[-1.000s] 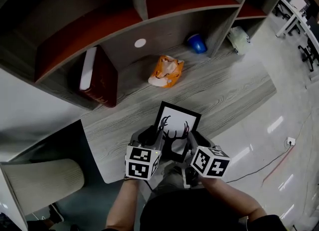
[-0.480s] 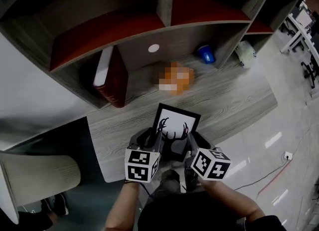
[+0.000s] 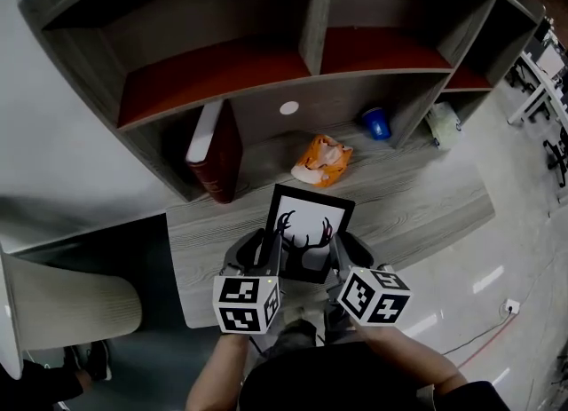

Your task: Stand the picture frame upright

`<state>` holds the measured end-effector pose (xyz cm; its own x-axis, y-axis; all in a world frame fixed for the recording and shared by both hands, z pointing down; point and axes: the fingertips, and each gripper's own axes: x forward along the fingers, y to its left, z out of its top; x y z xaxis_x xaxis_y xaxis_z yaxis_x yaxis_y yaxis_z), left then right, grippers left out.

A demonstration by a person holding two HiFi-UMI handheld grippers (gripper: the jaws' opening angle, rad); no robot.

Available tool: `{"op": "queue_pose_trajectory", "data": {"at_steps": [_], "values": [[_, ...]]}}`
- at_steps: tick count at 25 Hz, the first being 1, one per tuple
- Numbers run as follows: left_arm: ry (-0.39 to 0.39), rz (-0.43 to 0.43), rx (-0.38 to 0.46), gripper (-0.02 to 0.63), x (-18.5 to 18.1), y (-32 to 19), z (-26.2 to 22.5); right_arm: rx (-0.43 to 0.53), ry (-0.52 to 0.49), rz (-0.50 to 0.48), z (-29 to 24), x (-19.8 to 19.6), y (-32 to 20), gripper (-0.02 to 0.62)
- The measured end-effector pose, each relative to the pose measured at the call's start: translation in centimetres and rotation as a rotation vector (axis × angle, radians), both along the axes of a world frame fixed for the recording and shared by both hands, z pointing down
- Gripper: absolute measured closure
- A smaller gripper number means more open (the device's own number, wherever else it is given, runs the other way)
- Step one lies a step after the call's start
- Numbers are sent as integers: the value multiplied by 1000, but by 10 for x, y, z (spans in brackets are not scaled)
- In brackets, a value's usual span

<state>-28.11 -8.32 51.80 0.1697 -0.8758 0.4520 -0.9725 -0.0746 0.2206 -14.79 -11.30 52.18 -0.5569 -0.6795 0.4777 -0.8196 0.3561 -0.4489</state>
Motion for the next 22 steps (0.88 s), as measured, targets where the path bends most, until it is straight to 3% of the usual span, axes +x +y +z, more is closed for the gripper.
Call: {"op": "queue_pose_trajectory", "data": {"at_steps": [9,22], "values": [[-1,-11,120,522,9,-24,-46,108,-30,-6,-41,10,-29,534],[9,41,221,529,45,-59,-95,306,-37,6,-114,44,-71,522]]}}
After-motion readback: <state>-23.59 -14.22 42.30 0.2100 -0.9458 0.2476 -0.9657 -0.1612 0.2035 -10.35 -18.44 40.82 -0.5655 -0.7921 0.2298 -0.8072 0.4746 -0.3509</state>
